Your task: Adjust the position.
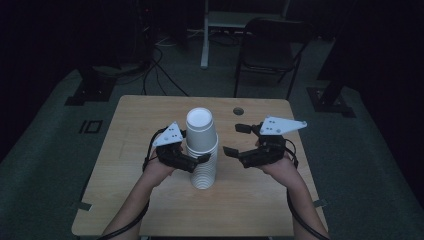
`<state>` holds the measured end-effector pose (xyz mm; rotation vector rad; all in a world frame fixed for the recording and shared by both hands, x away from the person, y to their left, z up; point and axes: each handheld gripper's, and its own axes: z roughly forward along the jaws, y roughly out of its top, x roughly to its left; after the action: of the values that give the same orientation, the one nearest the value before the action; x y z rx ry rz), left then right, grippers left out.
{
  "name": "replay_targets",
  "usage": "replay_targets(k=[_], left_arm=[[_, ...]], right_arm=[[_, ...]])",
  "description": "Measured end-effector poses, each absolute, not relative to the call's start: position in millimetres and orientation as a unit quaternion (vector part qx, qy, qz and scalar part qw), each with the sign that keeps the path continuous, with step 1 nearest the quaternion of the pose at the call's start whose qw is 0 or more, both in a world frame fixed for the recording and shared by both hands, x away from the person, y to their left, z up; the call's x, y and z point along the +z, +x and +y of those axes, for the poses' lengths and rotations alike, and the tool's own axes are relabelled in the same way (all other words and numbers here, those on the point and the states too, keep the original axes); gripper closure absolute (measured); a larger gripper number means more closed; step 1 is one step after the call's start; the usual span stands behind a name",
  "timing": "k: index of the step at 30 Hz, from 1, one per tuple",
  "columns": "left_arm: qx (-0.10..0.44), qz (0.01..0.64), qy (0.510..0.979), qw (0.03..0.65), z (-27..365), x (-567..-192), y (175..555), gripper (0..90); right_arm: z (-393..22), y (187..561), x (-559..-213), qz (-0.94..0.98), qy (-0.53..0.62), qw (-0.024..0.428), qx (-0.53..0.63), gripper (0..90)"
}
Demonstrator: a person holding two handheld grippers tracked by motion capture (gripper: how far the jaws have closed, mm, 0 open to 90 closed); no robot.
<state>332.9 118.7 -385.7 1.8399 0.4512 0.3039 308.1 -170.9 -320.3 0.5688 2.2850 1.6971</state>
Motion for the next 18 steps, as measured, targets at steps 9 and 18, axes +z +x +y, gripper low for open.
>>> replay_targets(k=[9, 18], left_arm=[[0.13, 0.193, 0.786, 0.573, 118.7, -385.5, 332.5, 4.9], [0.13, 0.193, 0.785, 0.574, 118.6, -385.7, 332.6, 4.9]], right_arm=[[-142.3, 320.6, -311.8, 0.791, 0.172, 0.108, 0.577, 18.7], [-121.6, 332.7, -304.9, 0.791, 0.153, 0.101, 0.583, 18.8]])
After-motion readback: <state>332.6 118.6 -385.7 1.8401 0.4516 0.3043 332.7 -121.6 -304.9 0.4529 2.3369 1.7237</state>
